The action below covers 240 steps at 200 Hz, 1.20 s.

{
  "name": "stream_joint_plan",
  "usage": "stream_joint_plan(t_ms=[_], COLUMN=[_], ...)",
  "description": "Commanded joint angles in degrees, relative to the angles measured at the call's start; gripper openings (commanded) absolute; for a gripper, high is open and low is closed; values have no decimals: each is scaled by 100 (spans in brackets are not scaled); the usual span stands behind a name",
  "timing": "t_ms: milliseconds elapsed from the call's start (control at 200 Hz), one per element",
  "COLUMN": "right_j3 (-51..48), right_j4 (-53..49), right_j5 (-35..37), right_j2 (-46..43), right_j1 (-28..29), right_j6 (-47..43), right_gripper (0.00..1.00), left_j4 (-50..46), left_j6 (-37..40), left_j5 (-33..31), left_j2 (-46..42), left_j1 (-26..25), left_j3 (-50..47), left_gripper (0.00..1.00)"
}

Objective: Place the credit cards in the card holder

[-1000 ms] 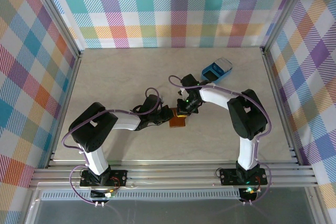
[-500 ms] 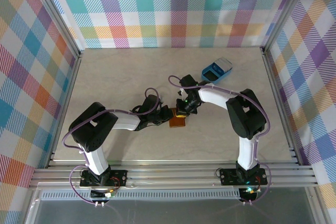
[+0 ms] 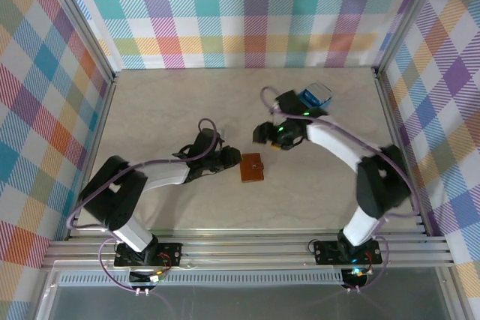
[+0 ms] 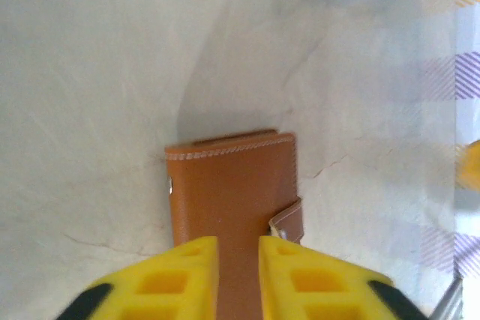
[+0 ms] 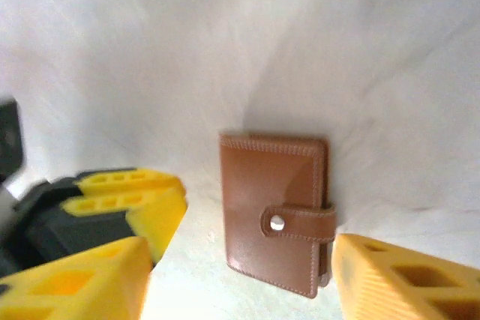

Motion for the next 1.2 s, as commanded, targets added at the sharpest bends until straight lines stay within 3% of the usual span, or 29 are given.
stream_joint_plan(t_ms=[0, 90, 175, 315, 425, 570, 645, 775, 855, 915, 1005, 1120, 1195], right_j3=[-595, -1572, -2450, -3605, -4396, -4721, -4801, -4914, -4903, -4949, -5041, -4962, -4888], right_j4=[574, 1553, 2430, 3659, 4839, 5707, 6242, 7167, 7463, 7752, 8196, 8175, 8070], right_j5=[287, 239, 533, 1445, 1895, 1503, 1335, 1222, 1091, 1131, 1067, 1023, 1037], right_j2=[-992, -1640, -2203, -2870, -3020, -2471, -2108, -1494, -1153, -908, -585, -426, -402], right_j1=[-659, -1405, -1848, -2106, -2127, -2394, -2494, -2551, -2544, -2544, -2545, -2543, -2571], right_j6=[-425, -960, -1550, -2457, -3042, -3208, -3274, -3146, -3205, -3187, -3225, -3234, -3185], right_gripper=[75, 86, 96, 100, 99, 99, 99, 99, 99, 99, 99, 99, 99], left_j4=[-981, -1555, -1478, -1264, -1054, 392, 1566, 3165, 3071, 3756, 4046, 4438, 4122], left_j6=[1120, 1607, 2444, 3118, 3180, 3792, 4059, 4172, 4414, 4611, 4457, 4426, 4449], left_j5=[-872, -2083, -2828, -3888, -4040, -4418, -4412, -3807, -3536, -3414, -2854, -2529, -2343], left_j2=[-997, -1762, -2383, -3087, -2832, -2338, -1990, -1175, -902, -573, -73, 195, 146], left_j1=[212, 365, 557, 981, 1576, 1727, 1810, 2149, 2264, 2340, 2613, 2765, 2770], left_j3=[336, 323, -22, -574, -858, -1533, -1952, -2287, -2046, -2129, -2109, -2188, -2077], left_gripper=[57, 83, 100, 100, 100, 100, 100, 100, 100, 100, 100, 100, 100])
